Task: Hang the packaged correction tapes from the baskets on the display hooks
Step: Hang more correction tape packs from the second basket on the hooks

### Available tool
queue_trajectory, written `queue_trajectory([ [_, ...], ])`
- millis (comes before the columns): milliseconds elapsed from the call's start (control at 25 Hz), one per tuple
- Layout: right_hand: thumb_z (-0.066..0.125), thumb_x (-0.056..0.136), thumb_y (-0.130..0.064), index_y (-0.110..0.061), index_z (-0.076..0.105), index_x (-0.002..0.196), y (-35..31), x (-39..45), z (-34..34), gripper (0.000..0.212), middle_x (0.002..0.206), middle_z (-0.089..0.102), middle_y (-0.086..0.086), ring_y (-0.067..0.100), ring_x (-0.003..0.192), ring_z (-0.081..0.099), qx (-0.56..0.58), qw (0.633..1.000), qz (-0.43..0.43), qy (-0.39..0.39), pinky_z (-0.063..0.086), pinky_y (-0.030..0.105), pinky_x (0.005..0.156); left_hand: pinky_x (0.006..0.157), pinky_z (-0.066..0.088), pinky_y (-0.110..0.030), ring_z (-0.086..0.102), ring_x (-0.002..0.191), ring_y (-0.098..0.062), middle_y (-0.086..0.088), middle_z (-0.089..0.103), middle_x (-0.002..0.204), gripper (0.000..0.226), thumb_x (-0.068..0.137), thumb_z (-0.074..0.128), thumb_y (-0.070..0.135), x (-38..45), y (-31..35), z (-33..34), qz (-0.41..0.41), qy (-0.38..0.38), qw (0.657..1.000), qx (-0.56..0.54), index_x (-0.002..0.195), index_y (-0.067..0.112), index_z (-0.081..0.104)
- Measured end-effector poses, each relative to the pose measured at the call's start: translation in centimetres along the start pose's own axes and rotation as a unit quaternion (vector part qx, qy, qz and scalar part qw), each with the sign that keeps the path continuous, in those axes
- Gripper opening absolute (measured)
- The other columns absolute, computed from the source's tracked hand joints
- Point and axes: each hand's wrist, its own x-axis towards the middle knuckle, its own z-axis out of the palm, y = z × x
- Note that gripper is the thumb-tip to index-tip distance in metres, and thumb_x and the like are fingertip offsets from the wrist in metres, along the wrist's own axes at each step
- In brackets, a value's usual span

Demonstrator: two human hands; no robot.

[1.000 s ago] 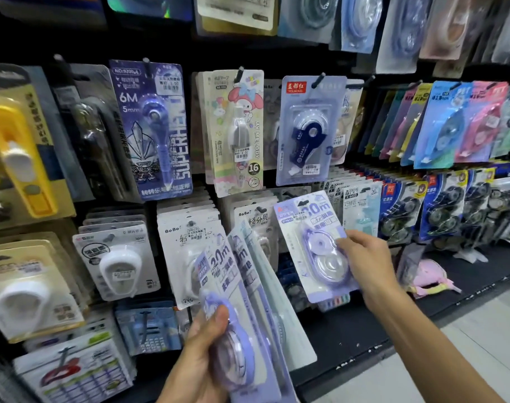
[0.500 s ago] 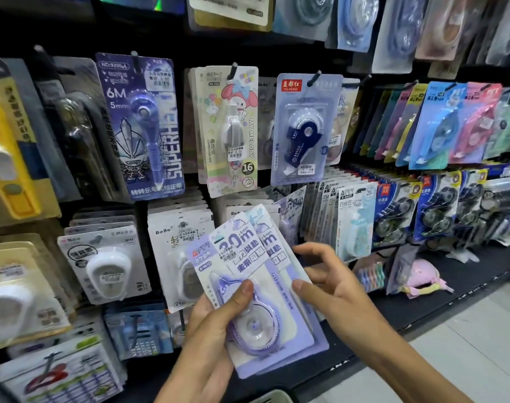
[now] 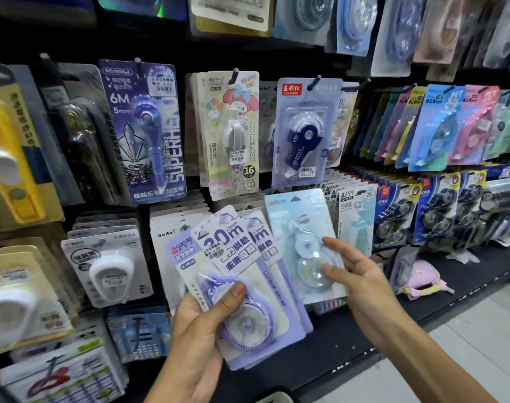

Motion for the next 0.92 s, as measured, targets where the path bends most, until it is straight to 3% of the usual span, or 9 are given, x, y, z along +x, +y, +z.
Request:
queue_trajectory([
  [80, 0.069, 0.081, 0.006, -0.026, 0.077, 0.106, -0.5, 1.0, -1.1, 0.042, 0.121, 0.073, -0.006, 0.021, 0.123, 0.061, -0.018, 0.999, -0.003, 0.034, 0.041, 0.048, 0.111, 0.07, 0.062, -0.033, 0.075, 0.104, -0.032, -0.016, 0.075, 0.119, 0.095, 0.029, 0.105, 0.039, -0.1, 0.3, -0.4, 0.011, 0.01, 1.0, 0.016, 0.115, 0.013, 0.075],
  [200, 0.07, 0.074, -0.006, -0.031, 0.08, 0.095, -0.5, 1.9, -1.6, 0.034, 0.116, 0.075, -0.002, 0.026, 0.115, 0.062, -0.054, 0.996, -0.005, 0.073, 0.048, 0.041, 0.09, 0.071, 0.062, -0.033, 0.075, 0.104, -0.031, -0.015, 0.076, 0.119, 0.083, 0.035, 0.104, 0.036, 0.0, 0.3, -0.6, 0.018, 0.009, 1.0, 0.014, 0.112, 0.017, 0.078],
  [320, 0.068, 0.064, -0.017, -0.031, 0.08, 0.09, 0.0, 1.5, -1.6, 0.033, 0.103, 0.078, -0.004, 0.021, 0.102, 0.066, -0.082, 0.99, -0.013, 0.113, 0.05, 0.04, 0.088, 0.07, 0.062, -0.031, 0.076, 0.102, -0.028, -0.013, 0.076, 0.118, 0.071, 0.044, 0.1, 0.029, 0.1, 0.4, -0.5, 0.023, 0.016, 1.0, 0.001, 0.111, 0.018, 0.078],
  [400, 0.072, 0.077, -0.011, -0.034, 0.08, 0.094, -0.1, 1.4, -1.4, 0.031, 0.113, 0.075, -0.002, 0.018, 0.102, 0.065, -0.101, 0.99, -0.02, 0.093, 0.048, 0.033, 0.082, 0.071, 0.062, -0.032, 0.076, 0.104, -0.029, -0.014, 0.076, 0.119, 0.073, 0.046, 0.102, 0.028, 0.2, 0.3, -0.4, 0.031, 0.022, 0.999, 0.002, 0.113, 0.016, 0.077],
  [480, 0.069, 0.091, -0.014, -0.037, 0.073, 0.111, -0.3, 1.5, -1.1, 0.032, 0.137, 0.06, -0.006, 0.018, 0.127, 0.054, -0.175, 0.98, -0.023, 0.087, 0.044, 0.034, 0.097, 0.072, 0.062, -0.032, 0.075, 0.105, -0.03, -0.014, 0.076, 0.119, 0.067, 0.052, 0.1, 0.014, 0.3, 0.2, -0.2, 0.031, 0.028, 0.999, 0.004, 0.114, 0.015, 0.076],
  [600, 0.066, 0.089, -0.055, -0.051, 0.046, 0.137, -0.5, -0.3, 0.7, 0.052, 0.157, 0.035, -0.016, 0.013, 0.146, 0.033, -0.356, 0.93, -0.089, 0.04, 0.036, 0.045, 0.112, 0.071, 0.063, -0.033, 0.075, 0.106, -0.03, -0.012, 0.076, 0.119, 0.078, 0.052, 0.095, 0.012, 0.7, 0.0, 0.7, 0.032, 0.023, 0.999, 0.007, 0.125, 0.012, 0.069],
  [720, 0.083, 0.077, -0.048, -0.045, 0.051, 0.126, -0.2, -1.9, 3.1, 0.059, 0.123, 0.07, -0.002, 0.02, 0.11, 0.07, -0.132, 0.976, -0.099, -0.142, 0.057, 0.034, 0.085, 0.073, 0.063, -0.032, 0.076, 0.102, -0.029, -0.011, 0.078, 0.114, 0.068, 0.056, 0.093, 0.011, 1.5, -0.1, 2.3, 0.05, 0.013, 0.998, 0.022, 0.12, 0.012, 0.07],
  [800, 0.083, 0.08, -0.024, -0.03, 0.052, 0.124, -0.4, -1.8, 3.3, 0.055, 0.106, 0.075, 0.01, 0.026, 0.093, 0.075, -0.047, 0.987, -0.091, -0.12, 0.06, 0.033, 0.074, 0.073, 0.063, -0.033, 0.077, 0.099, -0.028, -0.01, 0.079, 0.11, 0.06, 0.058, 0.087, 0.016, 2.0, -0.2, 3.2, 0.061, 0.024, 0.997, 0.042, 0.115, 0.011, 0.072],
  [920, 0.069, 0.084, -0.015, -0.017, 0.055, 0.122, -1.0, -1.4, 3.3, 0.041, 0.108, 0.074, 0.017, 0.028, 0.091, 0.074, 0.044, 0.994, -0.034, -0.095, 0.061, 0.036, 0.071, 0.078, 0.064, -0.035, 0.077, 0.099, -0.028, -0.008, 0.079, 0.109, 0.061, 0.057, 0.087, 0.02, 2.8, -0.1, 3.9, 0.071, 0.031, 0.996, 0.05, 0.115, 0.011, 0.072],
])
